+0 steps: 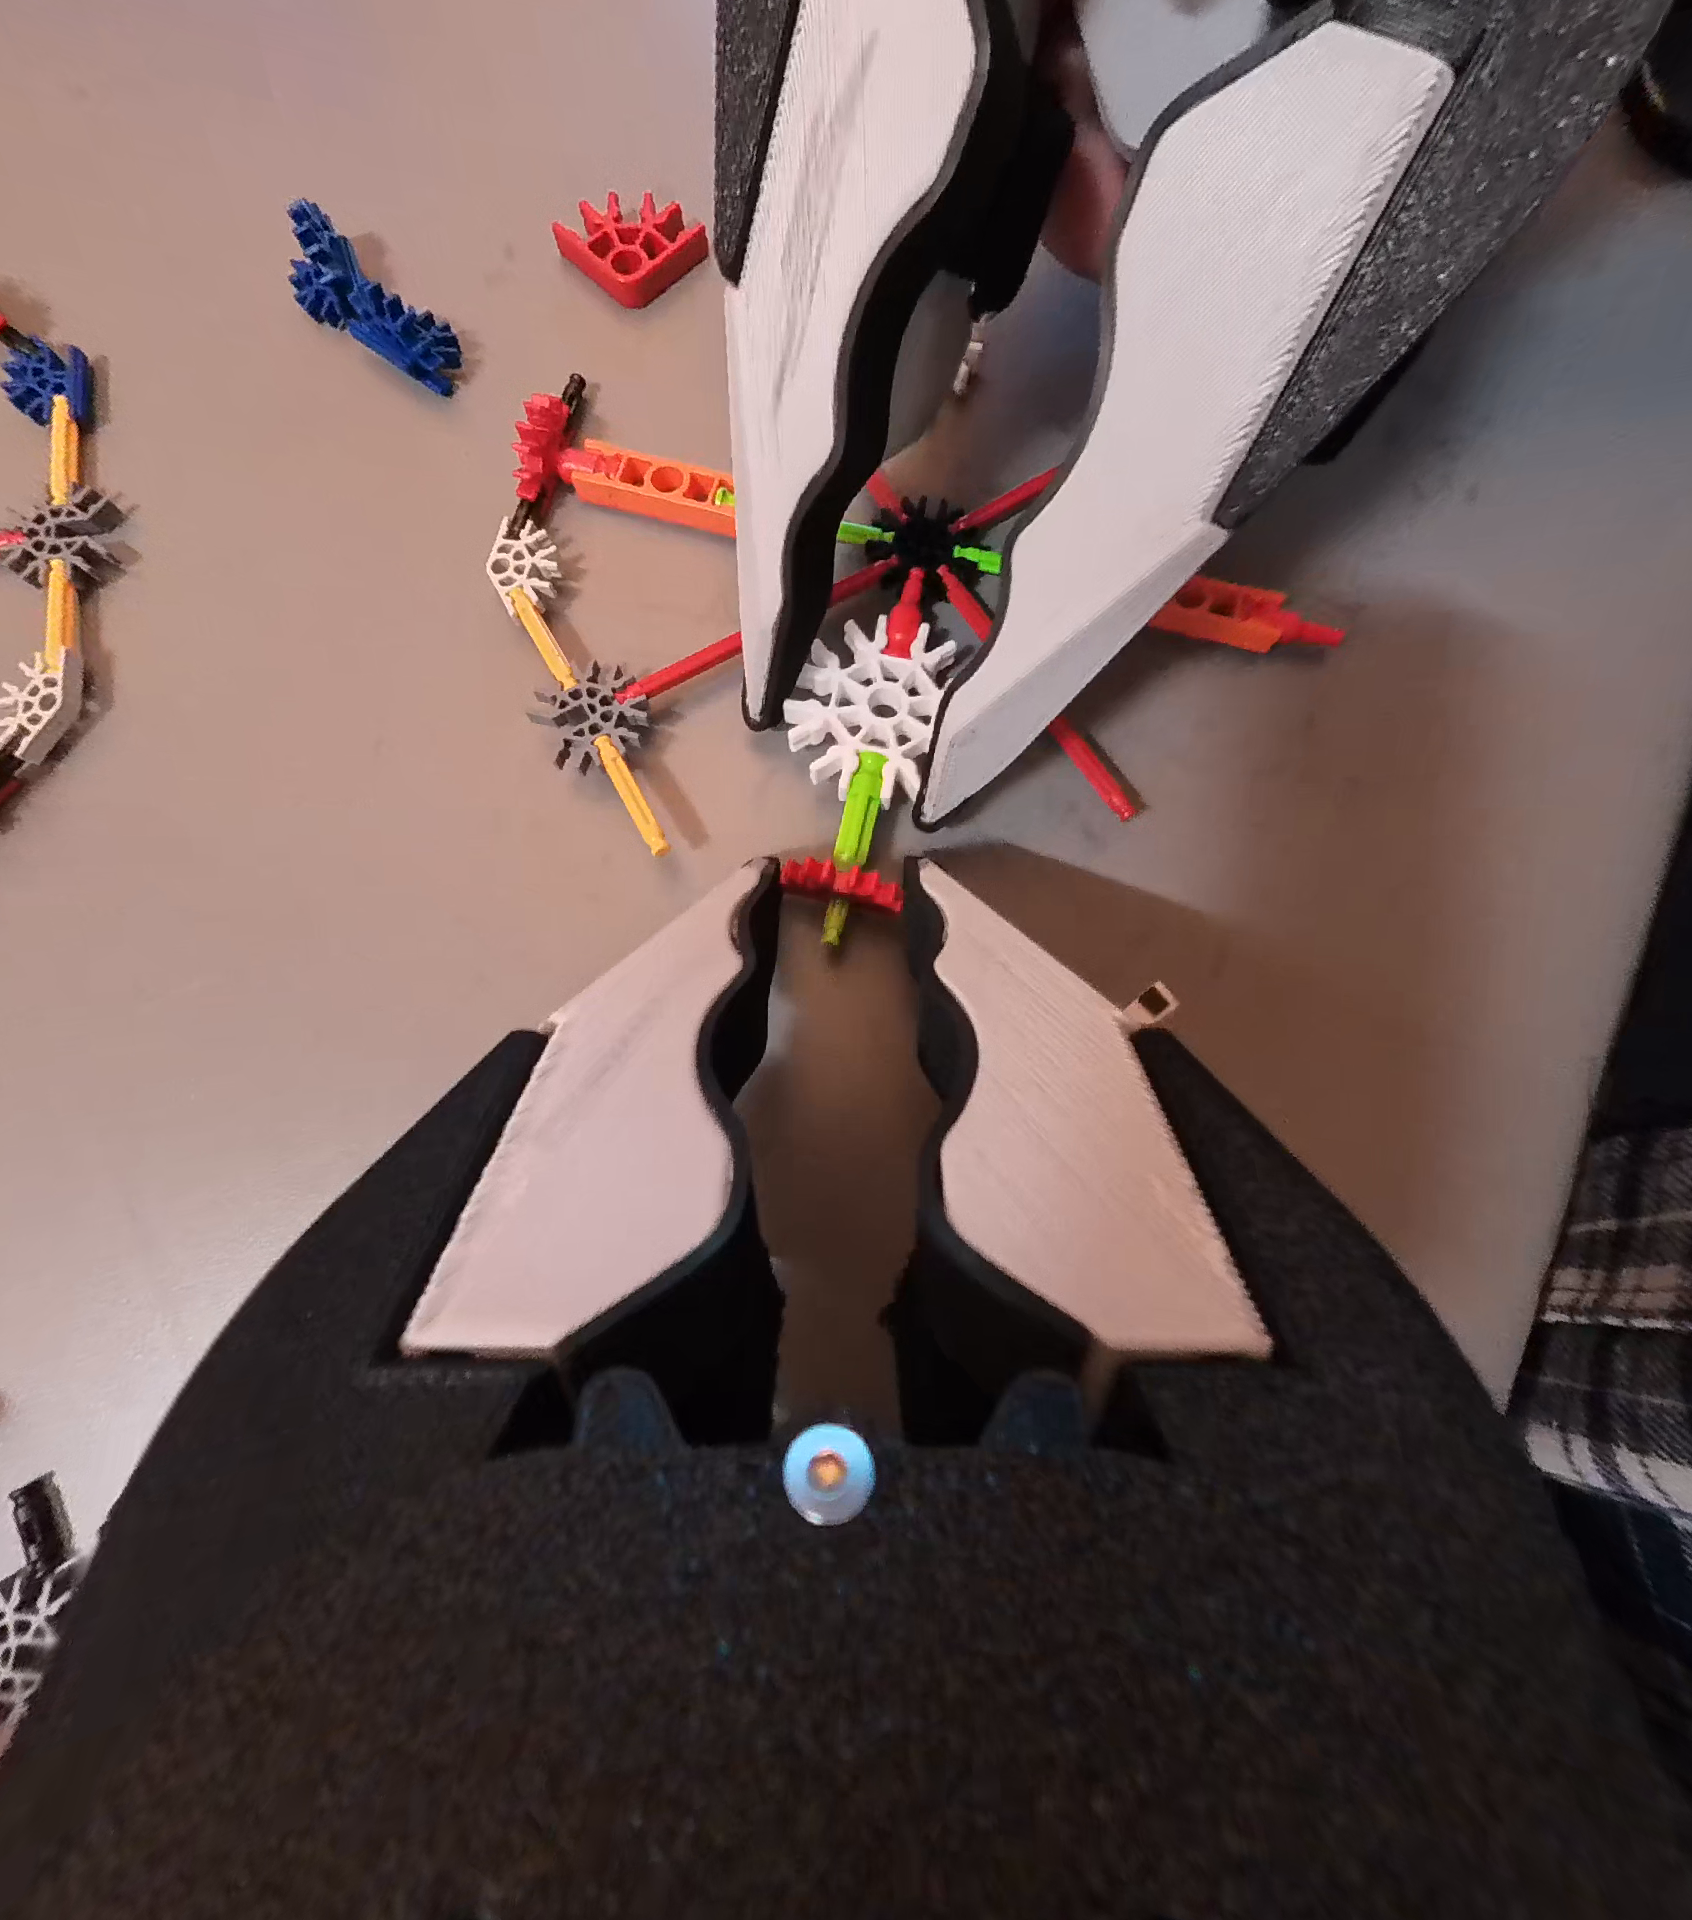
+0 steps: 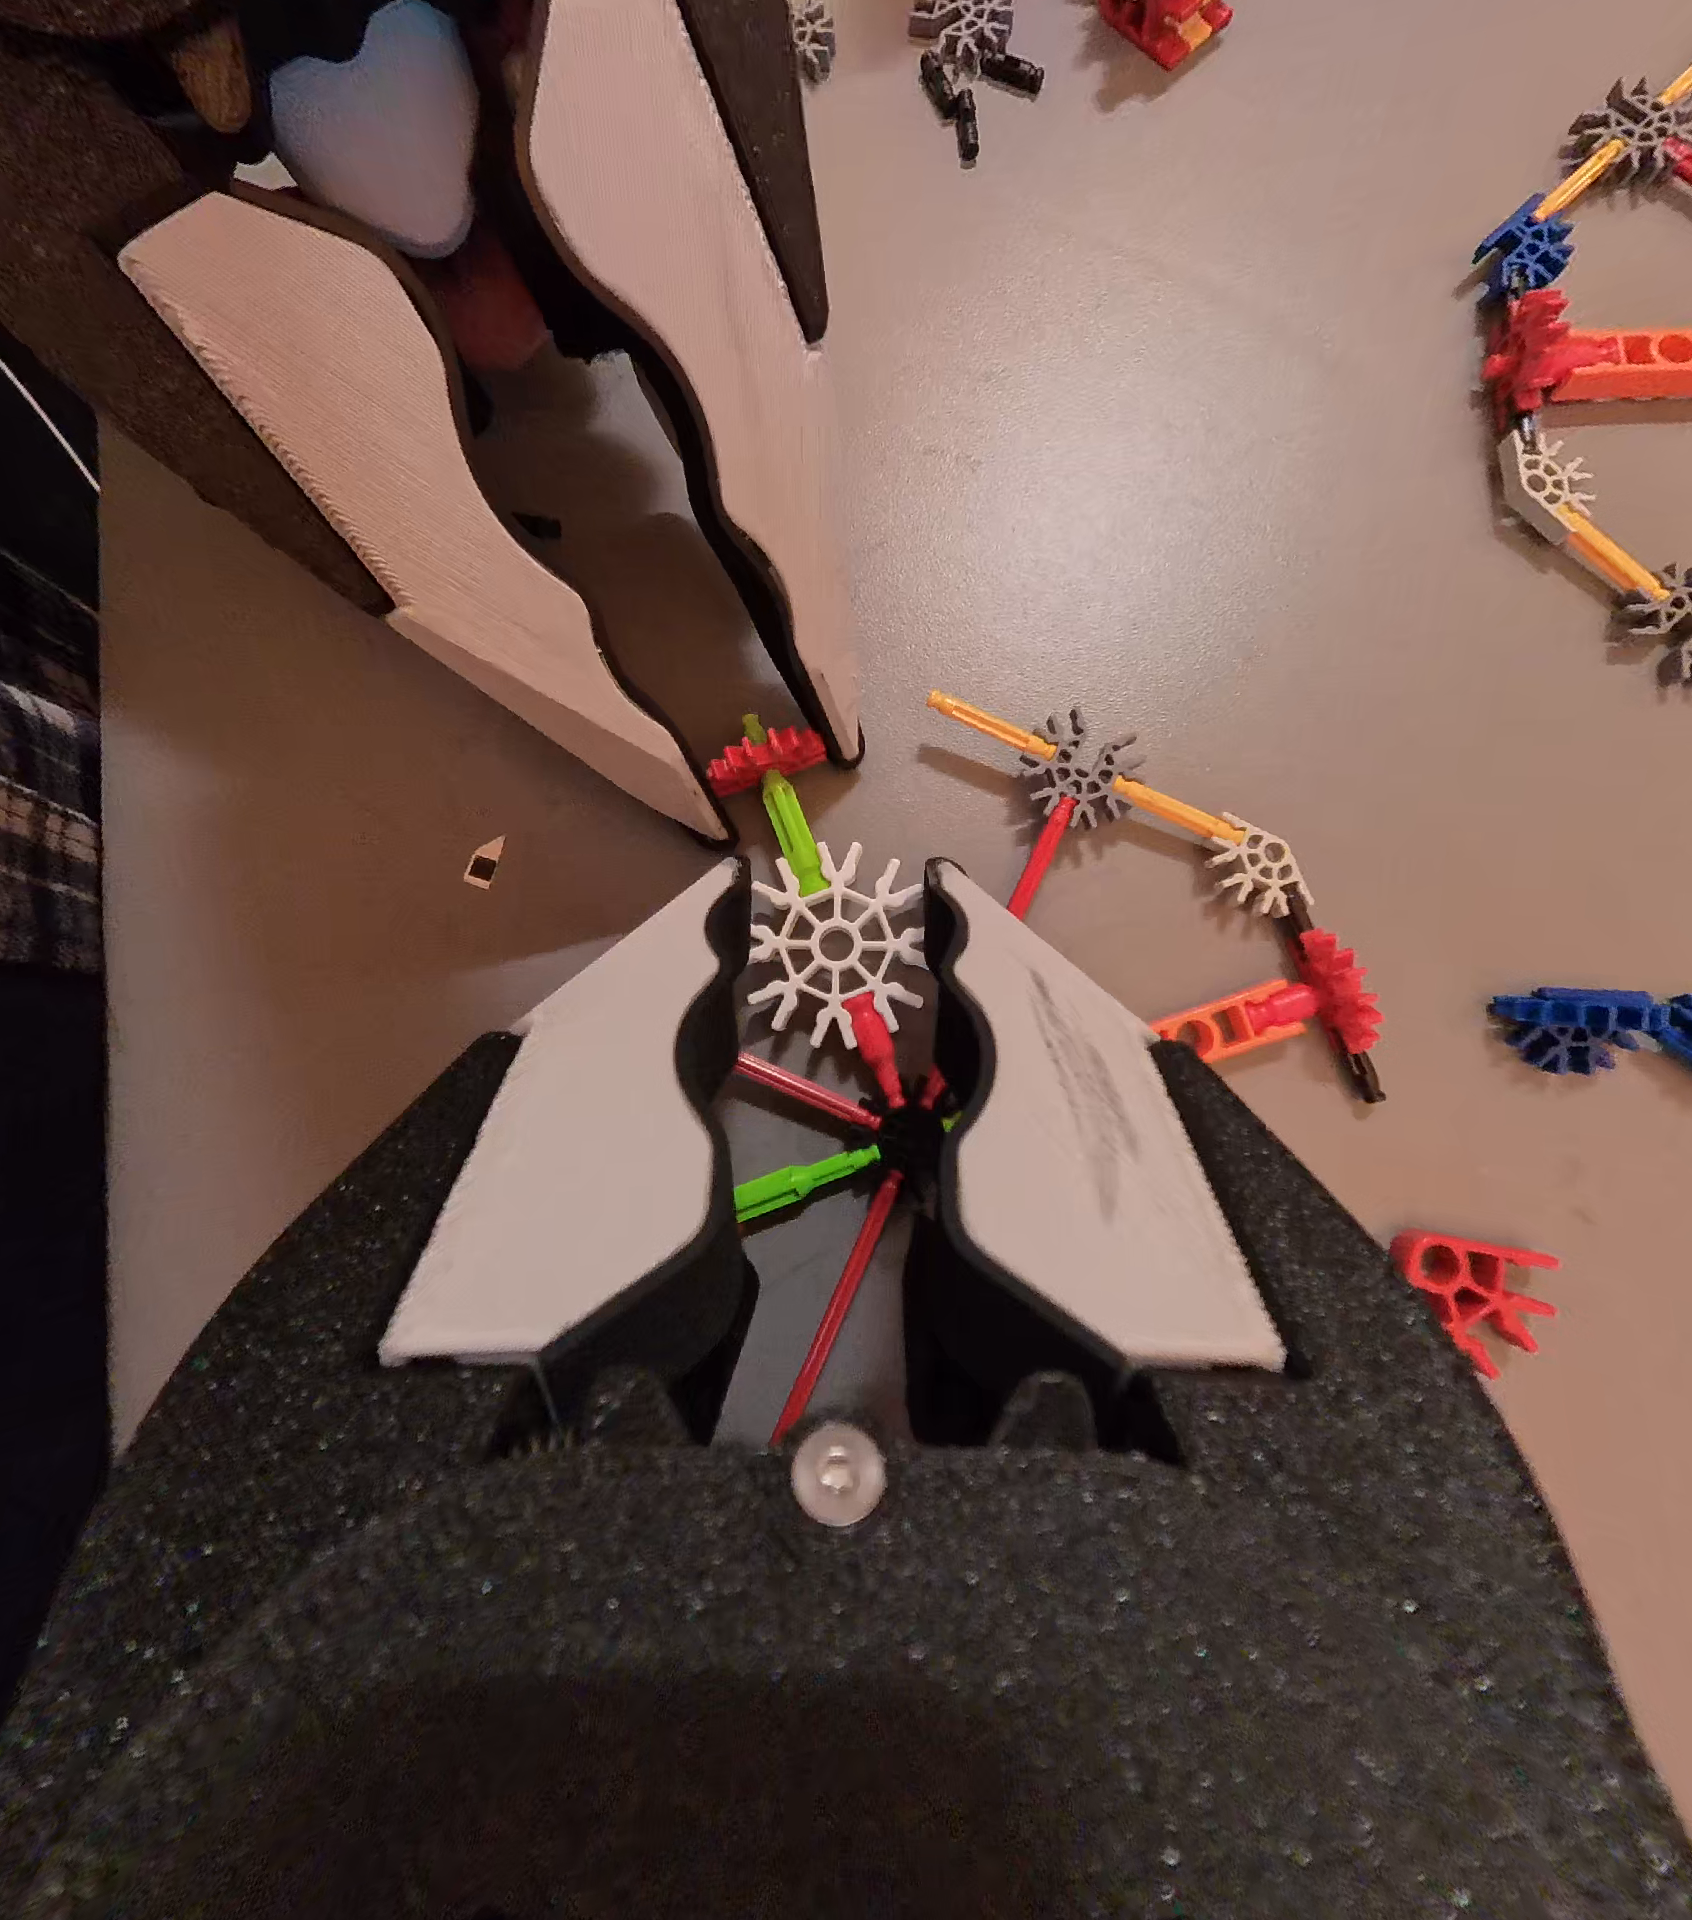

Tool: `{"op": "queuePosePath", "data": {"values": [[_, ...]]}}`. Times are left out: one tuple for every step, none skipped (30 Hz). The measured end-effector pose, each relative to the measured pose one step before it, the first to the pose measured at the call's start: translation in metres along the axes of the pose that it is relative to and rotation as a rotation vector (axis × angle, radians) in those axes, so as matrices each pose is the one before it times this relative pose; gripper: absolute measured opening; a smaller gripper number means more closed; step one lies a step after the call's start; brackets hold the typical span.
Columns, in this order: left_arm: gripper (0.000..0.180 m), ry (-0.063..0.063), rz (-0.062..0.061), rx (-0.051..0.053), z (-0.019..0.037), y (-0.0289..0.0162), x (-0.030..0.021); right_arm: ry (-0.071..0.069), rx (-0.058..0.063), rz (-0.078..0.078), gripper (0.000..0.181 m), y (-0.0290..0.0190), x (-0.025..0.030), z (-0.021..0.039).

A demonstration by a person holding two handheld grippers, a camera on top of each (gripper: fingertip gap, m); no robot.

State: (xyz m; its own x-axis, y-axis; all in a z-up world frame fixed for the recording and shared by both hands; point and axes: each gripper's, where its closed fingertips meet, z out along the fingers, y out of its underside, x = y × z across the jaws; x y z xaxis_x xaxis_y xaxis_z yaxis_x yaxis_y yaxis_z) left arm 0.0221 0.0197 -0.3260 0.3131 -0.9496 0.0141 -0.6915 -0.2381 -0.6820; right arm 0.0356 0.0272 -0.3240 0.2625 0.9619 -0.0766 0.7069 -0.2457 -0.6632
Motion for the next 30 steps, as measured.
{"op": "queuePosePath", "data": {"values": [[0.022, -0.0054, 0.0058, -0.0010, -0.00024, 0.00034, -0.00008, 0.0012, 0.0009, 0.0002, 0.032, 0.00015, -0.00008, -0.00003], [0.022, -0.0031, 0.0016, 0.0000, -0.00005, 0.00020, 0.00003, 0.0007, 0.0003, 0.0012, 0.032, 0.00026, -0.00002, 0.00002], [0.022, -0.0014, -0.0006, -0.0010, -0.00017, 0.00010, -0.00006, 0.0002, 0.0004, 0.0015, 0.032, 0.00008, -0.00002, -0.00010], [0.022, -0.0012, 0.0013, -0.0001, -0.00005, 0.00006, -0.00006, 0.0001, 0.0001, 0.0002, 0.032, 0.00008, -0.00007, -0.00007], [0.022, 0.0001, 0.0001, -0.0005, -0.00002, 0.00020, -0.00002, -0.0005, 0.0000, 0.0002, 0.032, 0.00011, 0.00005, 0.00002], [0.022, 0.0019, 0.0001, -0.0025, -0.00037, 0.00026, -0.00018, -0.0004, -0.0003, -0.0004, 0.031, -0.00006, 0.00004, 0.00006], [0.022, -0.0003, 0.0020, -0.0022, -0.00049, 0.00052, -0.00062, 0.0013, -0.0006, -0.0016, 0.031, -0.00012, 0.00023, 0.00002], [0.022, -0.0018, 0.0040, -0.0014, -0.00040, 0.00052, -0.00046, 0.0012, -0.0005, -0.0006, 0.031, 0.00011, 0.00031, 0.00005], [0.022, -0.0016, 0.0022, -0.0004, 0.00002, 0.00000, 0.00006, -0.0006, 0.0001, 0.0005, 0.031, -0.00011, -0.00005, 0.00008], [0.022, -0.0017, 0.0000, -0.0004, 0.00006, -0.00004, 0.00001, 0.0000, 0.0004, -0.0001, 0.031, 0.00003, -0.00011, 0.00023], [0.022, -0.0021, -0.0012, -0.0005, 0.00005, -0.00002, -0.00027, 0.0007, -0.0016, -0.0005, 0.031, 0.00038, 0.00001, 0.00030], [0.022, -0.0012, -0.0017, -0.0006, -0.00012, 0.00002, -0.00004, 0.0008, -0.0030, -0.0013, 0.032, 0.00068, -0.00011, 0.00039], [0.023, -0.0023, -0.0017, -0.0005, -0.00014, 0.00019, -0.00036, -0.0002, 0.0018, -0.0004, 0.032, 0.00002, -0.00023, 0.00004], [0.024, -0.0037, -0.0043, -0.0014, -0.00032, 0.00030, -0.00082, -0.0025, 0.0013, 0.0043, 0.032, -0.00004, -0.00029, -0.00007], [0.024, -0.0044, -0.0024, -0.0026, -0.00044, 0.00051, -0.00085, -0.0032, 0.0008, 0.0034, 0.032, -0.00005, -0.00035, -0.00004], [0.024, -0.0077, 0.0035, -0.0028, -0.00062, 0.00039, -0.00079, -0.0021, -0.0003, 0.0014, 0.033, -0.00006, -0.00030, -0.00008], [0.023, -0.0041, 0.0061, -0.0023, -0.00048, 0.00034, -0.00003, -0.0015, -0.0016, 0.0015, 0.034, 0.00016, -0.00033, -0.00019], [0.023, 0.0018, 0.0050, -0.0028, -0.00057, 0.00046, 0.00107, -0.0017, -0.0019, 0.0015, 0.038, 0.00033, -0.00048, -0.00058], [0.023, 0.0018, 0.0026, -0.0044, -0.00095, 0.00070, 0.00085, -0.0017, 0.0005, 0.0024, 0.039, 0.00041, -0.00057, -0.00104], [0.023, -0.0008, 0.0025, -0.0007, -0.00149, 0.00018, 0.00051, -0.0021, 0.0070, 0.0059, 0.039, -0.00041, -0.00041, -0.00166], [0.023, -0.0024, -0.0005, 0.0024, -0.00176, 0.00004, -0.00011, -0.0040, 0.0104, 0.0086, 0.039, -0.00103, -0.00051, -0.00204], [0.023, -0.0048, -0.0028, 0.0042, -0.00198, -0.00011, -0.00094, -0.0027, 0.0081, 0.0083, 0.039, -0.00074, -0.00014, -0.00183], [0.023, -0.0039, -0.0041, 0.0061, -0.00180, -0.00027, -0.00118, -0.0002, 0.0052, 0.0050, 0.039, -0.00033, 0.00030, -0.00176], [0.023, -0.0029, -0.0066, 0.0030, -0.00133, -0.00014, -0.00125, 0.0015, 0.0010, 0.0022, 0.039, 0.00011, 0.00060, -0.00122], [0.023, -0.0025, -0.0050, 0.0020, -0.00079, -0.00009, -0.00115, 0.0026, -0.0006, 0.0000, 0.039, 0.00033, 0.00061, -0.00059], [0.023, 0.0009, 0.0003, 0.0006, -0.00061, -0.00010, -0.00017, 0.0046, 0.0001, -0.0013, 0.039, -0.00005, 0.00065, -0.00036], [0.023, -0.0010, 0.0035, 0.0011, -0.00041, -0.00053, 0.00000, 0.0019, 0.0014, -0.0003, 0.039, -0.00025, -0.00001, -0.00022], [0.023, -0.0020, 0.0036, -0.0010, -0.00065, -0.00028, -0.00004, 0.0001, -0.0004, 0.0017, 0.039, 0.00008, -0.00040, -0.00014], [0.023, 0.0001, 0.0021, -0.0015, -0.00130, 0.00000, 0.00046, 0.0025, 0.0007, 0.0004, 0.039, -0.00014, -0.00028, -0.00024], [0.022, -0.0119, 0.0059, 0.0017, -0.00299, 0.00000, -0.00148, 0.0019, 0.0045, -0.0008, 0.039, -0.00078, -0.00054, -0.00066]]}}
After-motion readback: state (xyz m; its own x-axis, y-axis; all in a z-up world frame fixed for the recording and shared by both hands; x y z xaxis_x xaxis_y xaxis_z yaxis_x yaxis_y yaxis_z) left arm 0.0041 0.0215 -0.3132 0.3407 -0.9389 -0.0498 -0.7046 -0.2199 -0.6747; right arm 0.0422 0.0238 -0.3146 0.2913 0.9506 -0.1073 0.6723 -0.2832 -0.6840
